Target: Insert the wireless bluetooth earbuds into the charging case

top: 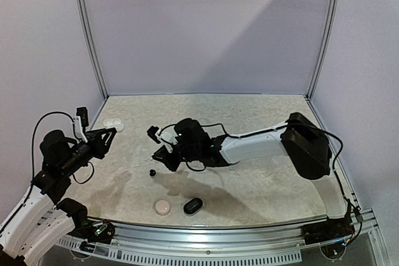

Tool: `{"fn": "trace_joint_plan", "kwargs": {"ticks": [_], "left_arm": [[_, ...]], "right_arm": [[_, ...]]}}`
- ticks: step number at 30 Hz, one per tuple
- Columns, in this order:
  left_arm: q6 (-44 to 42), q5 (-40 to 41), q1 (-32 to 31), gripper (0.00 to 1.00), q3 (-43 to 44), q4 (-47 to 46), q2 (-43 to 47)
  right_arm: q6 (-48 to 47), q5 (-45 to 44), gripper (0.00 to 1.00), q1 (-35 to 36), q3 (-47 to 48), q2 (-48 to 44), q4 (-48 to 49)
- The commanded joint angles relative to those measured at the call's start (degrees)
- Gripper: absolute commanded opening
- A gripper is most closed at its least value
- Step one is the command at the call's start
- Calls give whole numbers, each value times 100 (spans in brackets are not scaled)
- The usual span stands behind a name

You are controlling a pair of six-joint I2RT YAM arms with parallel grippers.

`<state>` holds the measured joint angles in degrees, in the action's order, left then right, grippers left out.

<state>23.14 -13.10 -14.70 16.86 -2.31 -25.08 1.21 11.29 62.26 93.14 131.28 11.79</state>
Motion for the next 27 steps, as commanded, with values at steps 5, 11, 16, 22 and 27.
{"fn": "trace_joint_plan", "kwargs": {"ticks": [5,11,16,22,27], "left_arm": [[-106,-113,56,0,-60,-77,88],[-146,-105,57,0,-60,-43,116],[-165,-100,55,0,-59,-29,109],[-153,-105,55,0,-61,-57,76],[-150,-105,57,0,-74,-77,52]], "right_arm": [[-912,780,2,-275,-1579,-1315,-715],[-1473,735,2,-329,-1770,-1228,-1373],[-1463,744,2,-457,-1819,-1132,-1476],[-1385,611,2,-468,-1789,-1377,-1713],[-1024,363,8,-474,-1428,-1406,-1921]]}}
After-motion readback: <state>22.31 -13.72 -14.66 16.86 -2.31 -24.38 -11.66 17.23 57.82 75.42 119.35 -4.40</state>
